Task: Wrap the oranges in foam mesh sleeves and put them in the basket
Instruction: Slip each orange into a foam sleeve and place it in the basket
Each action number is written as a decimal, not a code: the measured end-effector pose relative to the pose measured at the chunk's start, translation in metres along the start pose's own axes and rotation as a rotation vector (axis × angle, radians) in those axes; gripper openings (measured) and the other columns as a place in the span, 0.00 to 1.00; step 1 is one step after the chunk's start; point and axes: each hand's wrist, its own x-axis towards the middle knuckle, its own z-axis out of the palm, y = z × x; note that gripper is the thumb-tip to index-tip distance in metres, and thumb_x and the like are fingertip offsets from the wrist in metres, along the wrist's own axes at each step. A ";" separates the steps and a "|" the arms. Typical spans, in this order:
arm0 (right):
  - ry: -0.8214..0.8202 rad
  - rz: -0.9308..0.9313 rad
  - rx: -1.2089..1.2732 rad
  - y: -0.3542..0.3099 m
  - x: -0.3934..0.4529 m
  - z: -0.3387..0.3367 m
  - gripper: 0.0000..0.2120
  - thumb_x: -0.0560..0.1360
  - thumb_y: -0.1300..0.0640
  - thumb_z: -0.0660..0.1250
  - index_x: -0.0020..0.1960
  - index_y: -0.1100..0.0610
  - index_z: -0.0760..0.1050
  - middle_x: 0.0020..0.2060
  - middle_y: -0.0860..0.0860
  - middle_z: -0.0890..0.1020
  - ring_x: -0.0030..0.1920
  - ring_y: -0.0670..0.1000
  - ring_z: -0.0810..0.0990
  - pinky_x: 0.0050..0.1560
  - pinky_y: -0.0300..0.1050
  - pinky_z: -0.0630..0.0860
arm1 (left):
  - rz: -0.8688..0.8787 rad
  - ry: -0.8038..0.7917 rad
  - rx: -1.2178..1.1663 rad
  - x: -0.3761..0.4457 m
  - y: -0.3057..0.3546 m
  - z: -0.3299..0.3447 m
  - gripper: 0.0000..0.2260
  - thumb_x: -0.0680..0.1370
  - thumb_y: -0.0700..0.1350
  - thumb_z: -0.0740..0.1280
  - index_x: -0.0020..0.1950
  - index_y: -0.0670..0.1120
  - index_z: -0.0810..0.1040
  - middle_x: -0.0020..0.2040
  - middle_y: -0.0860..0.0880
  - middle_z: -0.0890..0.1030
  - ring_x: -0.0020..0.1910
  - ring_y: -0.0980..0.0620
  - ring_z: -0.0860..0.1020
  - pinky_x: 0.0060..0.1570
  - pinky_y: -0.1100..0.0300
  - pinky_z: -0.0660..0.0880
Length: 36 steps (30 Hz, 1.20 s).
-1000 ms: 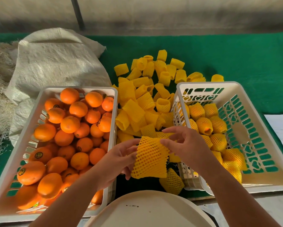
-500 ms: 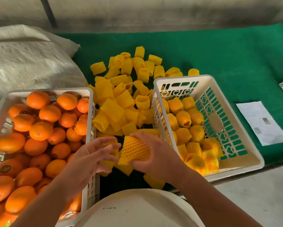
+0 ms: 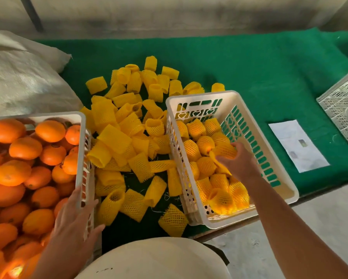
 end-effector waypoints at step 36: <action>0.026 -0.450 -0.105 -0.096 -0.096 0.105 0.22 0.75 0.50 0.76 0.67 0.49 0.76 0.73 0.53 0.64 0.74 0.56 0.67 0.60 0.45 0.79 | -0.218 0.194 -0.317 0.021 -0.035 -0.014 0.28 0.82 0.70 0.52 0.80 0.64 0.57 0.79 0.63 0.60 0.77 0.51 0.67 0.66 0.42 0.76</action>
